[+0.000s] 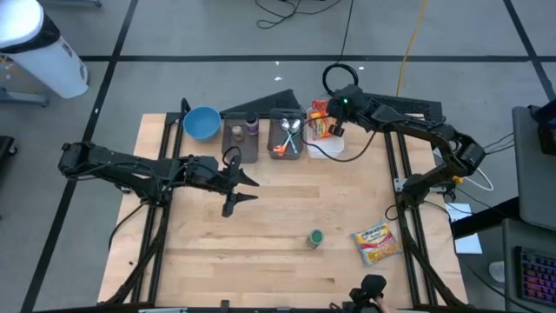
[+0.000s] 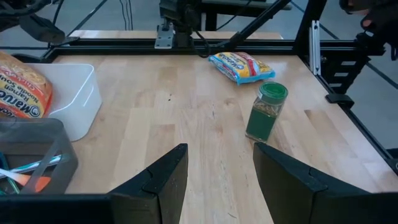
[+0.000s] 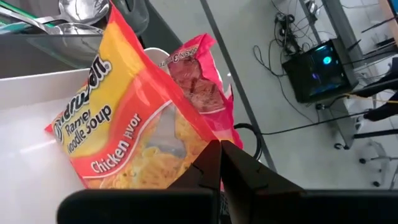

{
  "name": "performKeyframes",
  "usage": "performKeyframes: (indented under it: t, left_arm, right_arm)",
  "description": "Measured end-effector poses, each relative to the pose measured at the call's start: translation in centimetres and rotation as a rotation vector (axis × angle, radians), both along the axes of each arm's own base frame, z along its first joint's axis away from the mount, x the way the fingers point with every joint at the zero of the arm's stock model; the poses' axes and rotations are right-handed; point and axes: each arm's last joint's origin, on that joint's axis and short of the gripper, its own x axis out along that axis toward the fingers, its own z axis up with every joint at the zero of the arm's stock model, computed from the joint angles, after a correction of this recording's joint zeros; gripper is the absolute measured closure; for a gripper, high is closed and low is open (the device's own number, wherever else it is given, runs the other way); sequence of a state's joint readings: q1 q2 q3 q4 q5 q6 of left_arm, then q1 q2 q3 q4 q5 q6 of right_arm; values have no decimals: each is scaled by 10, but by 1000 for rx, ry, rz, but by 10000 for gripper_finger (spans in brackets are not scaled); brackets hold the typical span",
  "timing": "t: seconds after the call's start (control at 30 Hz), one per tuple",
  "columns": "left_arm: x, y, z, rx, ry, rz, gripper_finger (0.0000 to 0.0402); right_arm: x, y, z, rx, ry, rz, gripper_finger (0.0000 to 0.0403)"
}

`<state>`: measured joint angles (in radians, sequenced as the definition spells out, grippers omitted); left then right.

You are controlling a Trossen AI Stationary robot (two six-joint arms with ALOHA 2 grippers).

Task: Pick & Place Food Item
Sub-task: Adjust the orange noodle pack in the white bin

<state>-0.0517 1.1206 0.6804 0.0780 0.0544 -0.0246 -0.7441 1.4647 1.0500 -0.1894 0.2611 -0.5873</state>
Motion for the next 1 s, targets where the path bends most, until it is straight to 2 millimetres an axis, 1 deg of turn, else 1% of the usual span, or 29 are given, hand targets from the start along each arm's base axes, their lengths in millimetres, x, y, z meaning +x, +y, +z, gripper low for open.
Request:
performKeyframes:
  t: [0.1,0.2,0.3,0.47,0.53,0.67,0.83,0.9,1.0]
  left_arm:
    - [0,0,0,0,5,0,211]
    - [0,0,-1,1,12,0,211]
    - [-1,0,-2,2,27,0,211]
    - [-1,0,-3,4,34,2,211]
    - [-1,0,-3,4,34,2,211]
    - [-1,0,-4,6,41,1,211]
    - [-2,0,-4,8,46,1,211]
    - [-2,0,-4,11,45,1,211]
    - [-2,0,-4,17,42,-2,211]
  right_arm:
    - [0,2,-1,19,-10,-10,403]
    - [2,7,-4,56,1,-12,403]
    - [8,18,-7,98,22,9,403]
    - [19,42,-12,118,23,73,403]
    - [22,51,-9,114,11,99,403]
    - [21,69,5,91,0,122,403]
    - [7,88,25,67,-17,113,403]
    - [1,94,29,88,-27,101,403]
    - [-2,100,32,111,-52,86,403]
